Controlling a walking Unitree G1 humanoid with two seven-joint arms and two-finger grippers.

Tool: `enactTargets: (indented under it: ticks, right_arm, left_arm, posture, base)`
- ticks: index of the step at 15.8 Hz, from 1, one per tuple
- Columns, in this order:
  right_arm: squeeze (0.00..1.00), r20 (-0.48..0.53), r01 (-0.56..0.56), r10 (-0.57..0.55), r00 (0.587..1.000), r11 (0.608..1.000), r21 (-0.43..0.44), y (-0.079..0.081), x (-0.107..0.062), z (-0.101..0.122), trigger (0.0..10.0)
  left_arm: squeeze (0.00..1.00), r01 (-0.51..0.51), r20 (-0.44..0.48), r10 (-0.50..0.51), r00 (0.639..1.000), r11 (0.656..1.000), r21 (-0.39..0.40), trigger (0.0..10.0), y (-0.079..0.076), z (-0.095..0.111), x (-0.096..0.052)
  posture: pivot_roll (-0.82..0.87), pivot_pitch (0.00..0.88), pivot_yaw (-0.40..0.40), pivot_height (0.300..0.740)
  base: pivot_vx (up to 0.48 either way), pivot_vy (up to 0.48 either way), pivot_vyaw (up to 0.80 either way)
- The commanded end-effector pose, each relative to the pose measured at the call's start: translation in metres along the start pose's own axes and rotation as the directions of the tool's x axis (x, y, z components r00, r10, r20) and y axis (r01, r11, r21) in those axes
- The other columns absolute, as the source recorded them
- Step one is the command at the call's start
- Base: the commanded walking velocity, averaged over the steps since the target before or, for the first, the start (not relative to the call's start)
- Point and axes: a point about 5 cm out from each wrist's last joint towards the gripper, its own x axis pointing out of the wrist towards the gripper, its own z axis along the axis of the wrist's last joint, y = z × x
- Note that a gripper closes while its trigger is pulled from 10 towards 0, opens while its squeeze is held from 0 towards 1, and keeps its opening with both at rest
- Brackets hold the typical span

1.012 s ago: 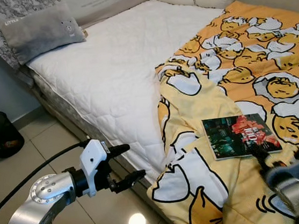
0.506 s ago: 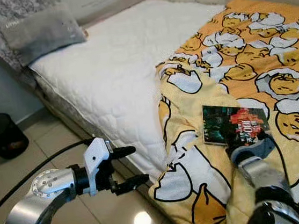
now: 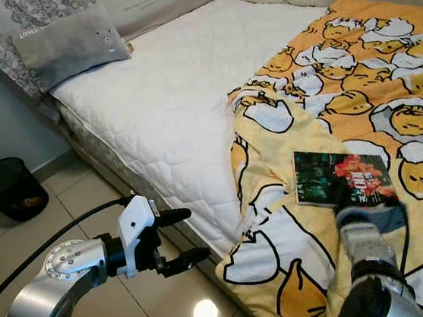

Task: Clean up the room

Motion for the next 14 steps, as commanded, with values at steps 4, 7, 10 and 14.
enactTargets:
  ticks: [4,7,10,14]
  right_arm:
    - [0.0,0.026,-0.126,0.125,0.992,0.991,0.054,0.027,0.007,0.0,5.9]
    - [0.0,0.033,-0.138,0.136,0.99,0.988,0.066,0.032,0.009,-0.002,0.0]
    - [0.0,0.014,-0.144,0.143,0.99,0.988,0.053,0.037,0.01,-0.009,0.0]
    - [0.0,0.019,-0.07,0.069,0.997,0.997,0.031,0.036,0.012,-0.013,0.0]
  left_arm:
    - [0.0,-0.016,-0.003,0.016,1.0,1.0,0.023,10.0,0.003,0.005,-0.003]
    - [0.0,-0.019,-0.003,0.019,1.0,1.0,0.019,10.0,0.002,0.004,-0.004]
    - [0.0,-0.026,-0.006,0.026,1.0,1.0,0.017,10.0,0.001,0.003,-0.006]
    - [0.0,-0.041,-0.009,0.041,0.999,0.999,0.014,10.0,-0.002,0.002,-0.01]
  posture:
    - [-0.1,0.0,0.097,0.74]
    - [-0.09,0.0,0.091,0.74]
    - [-0.07,0.0,0.079,0.74]
    - [-0.05,0.0,0.069,0.74]
  base:
    - [0.0,0.0,0.0]
    - [0.0,0.0,0.0]
    - [0.0,0.0,0.0]
    - [0.0,0.0,0.0]
